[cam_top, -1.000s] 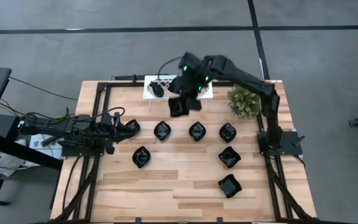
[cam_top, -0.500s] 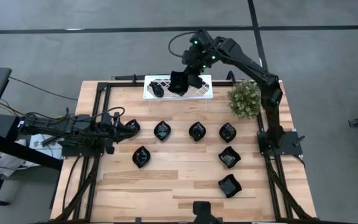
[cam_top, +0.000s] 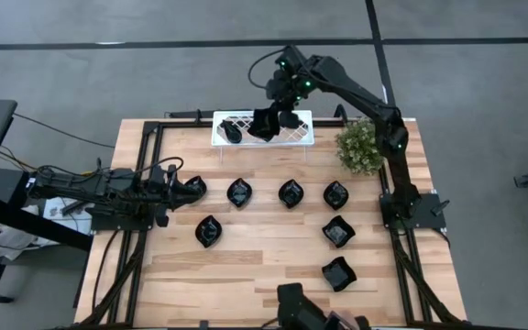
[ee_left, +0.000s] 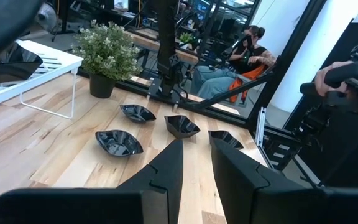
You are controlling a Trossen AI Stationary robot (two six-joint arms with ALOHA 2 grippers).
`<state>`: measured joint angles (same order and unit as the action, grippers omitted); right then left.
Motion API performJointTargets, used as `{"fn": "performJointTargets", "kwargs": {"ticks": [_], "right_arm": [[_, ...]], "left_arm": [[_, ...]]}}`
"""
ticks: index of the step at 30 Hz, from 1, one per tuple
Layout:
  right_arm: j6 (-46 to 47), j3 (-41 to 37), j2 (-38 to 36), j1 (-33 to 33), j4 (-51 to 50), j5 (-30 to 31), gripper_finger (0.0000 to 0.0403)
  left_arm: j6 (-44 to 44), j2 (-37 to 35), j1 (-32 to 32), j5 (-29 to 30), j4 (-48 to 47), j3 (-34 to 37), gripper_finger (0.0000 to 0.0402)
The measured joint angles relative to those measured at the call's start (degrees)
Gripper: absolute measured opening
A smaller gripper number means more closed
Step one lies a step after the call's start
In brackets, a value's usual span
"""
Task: Pick & Place Mini shaped plates
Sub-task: Stack the bottom black left black distorted square plate on top of the black distorted square plates on the shelf
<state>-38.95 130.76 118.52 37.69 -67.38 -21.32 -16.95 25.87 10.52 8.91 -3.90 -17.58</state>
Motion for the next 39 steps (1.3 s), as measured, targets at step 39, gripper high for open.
{"fn": "performJointTargets", "kwargs": {"ticks": [39], "right_arm": [[43.55,-0.02,0.84,-0.15,-1.81,11.3,0.0]], "left_arm": [[0.09,0.0,0.0,0.0,0.11,0.02,0.0086]]}}
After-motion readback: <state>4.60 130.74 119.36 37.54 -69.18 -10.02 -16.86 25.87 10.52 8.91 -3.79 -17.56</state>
